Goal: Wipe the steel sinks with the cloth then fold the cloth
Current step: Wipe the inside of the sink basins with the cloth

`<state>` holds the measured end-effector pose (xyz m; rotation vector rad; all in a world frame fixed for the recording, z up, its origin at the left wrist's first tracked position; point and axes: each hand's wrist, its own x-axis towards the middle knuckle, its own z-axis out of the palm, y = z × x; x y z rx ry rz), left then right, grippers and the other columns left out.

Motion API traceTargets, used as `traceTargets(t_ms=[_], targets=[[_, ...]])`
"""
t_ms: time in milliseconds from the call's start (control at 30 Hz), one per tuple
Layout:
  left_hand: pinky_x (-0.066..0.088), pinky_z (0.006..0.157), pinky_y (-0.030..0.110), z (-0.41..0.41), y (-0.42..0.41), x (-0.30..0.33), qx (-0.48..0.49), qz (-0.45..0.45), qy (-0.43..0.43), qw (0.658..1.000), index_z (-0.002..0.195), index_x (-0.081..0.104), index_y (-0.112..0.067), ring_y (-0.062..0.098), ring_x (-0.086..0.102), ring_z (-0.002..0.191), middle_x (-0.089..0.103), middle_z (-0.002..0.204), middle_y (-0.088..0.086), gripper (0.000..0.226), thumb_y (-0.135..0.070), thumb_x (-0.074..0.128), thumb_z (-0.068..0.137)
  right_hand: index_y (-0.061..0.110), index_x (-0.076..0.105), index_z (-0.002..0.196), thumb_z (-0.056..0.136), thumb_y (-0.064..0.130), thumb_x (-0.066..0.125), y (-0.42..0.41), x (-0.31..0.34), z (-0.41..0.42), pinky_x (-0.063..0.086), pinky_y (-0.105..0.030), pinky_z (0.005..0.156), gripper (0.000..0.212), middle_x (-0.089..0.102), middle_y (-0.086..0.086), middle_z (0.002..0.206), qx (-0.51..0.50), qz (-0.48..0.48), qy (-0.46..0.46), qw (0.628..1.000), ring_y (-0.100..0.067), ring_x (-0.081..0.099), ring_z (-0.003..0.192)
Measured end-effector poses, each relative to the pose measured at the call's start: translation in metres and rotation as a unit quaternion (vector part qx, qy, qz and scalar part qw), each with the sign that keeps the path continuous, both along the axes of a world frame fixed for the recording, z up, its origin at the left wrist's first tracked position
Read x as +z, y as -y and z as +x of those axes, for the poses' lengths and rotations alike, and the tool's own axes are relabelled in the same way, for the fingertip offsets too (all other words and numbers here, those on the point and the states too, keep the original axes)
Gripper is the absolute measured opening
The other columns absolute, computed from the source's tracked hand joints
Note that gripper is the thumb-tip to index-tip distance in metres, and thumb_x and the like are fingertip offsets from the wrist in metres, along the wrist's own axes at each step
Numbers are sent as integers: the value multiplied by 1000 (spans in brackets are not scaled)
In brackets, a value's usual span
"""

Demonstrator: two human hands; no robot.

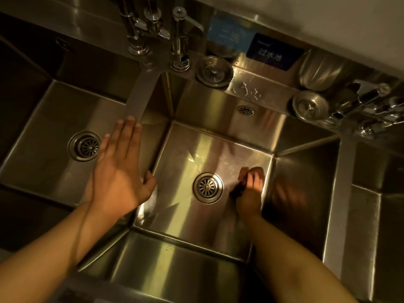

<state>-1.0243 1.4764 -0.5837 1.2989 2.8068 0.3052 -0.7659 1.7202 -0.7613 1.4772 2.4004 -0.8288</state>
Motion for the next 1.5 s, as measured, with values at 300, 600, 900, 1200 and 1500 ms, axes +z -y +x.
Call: traceTargets(t_ms=[300,600,900,1200,1500], targets=[[21,126,54,-2,1,2,6,-40,7,999,162,19,-1,29,9,161,16,171,17,106,-38,65,74,11,28,159,88,14,67,10,-5,-120,0,-20,124,81,19,-15,166,152,32,-70,985,-29,6,156],[13,129,48,-2,0,1,16,-65,7,998,164,12,-5,24,2,162,11,173,13,110,-43,63,74,16,21,162,92,25,67,166,-21,-122,5,-46,126,84,11,-12,169,553,-56,-61,829,-34,4,156],[13,130,47,1,-3,3,30,-117,-23,992,164,8,-4,26,3,161,6,173,14,107,-50,51,78,27,24,161,104,11,48,119,-7,10,21,-54,123,64,6,3,171,649,-116,25,752,-27,-2,158],[11,129,46,1,-3,3,30,-98,-9,995,163,13,-4,27,6,161,10,173,15,107,-46,55,74,22,-11,162,100,13,52,35,11,53,16,-50,125,88,-22,-4,168,314,5,189,931,-31,-17,155],[11,130,47,2,-2,4,32,-103,-14,994,164,11,-6,25,3,161,8,173,13,105,-47,52,77,18,3,163,98,17,56,-25,19,-46,17,-52,125,84,-6,-5,171,88,-15,143,986,-28,-3,157]])
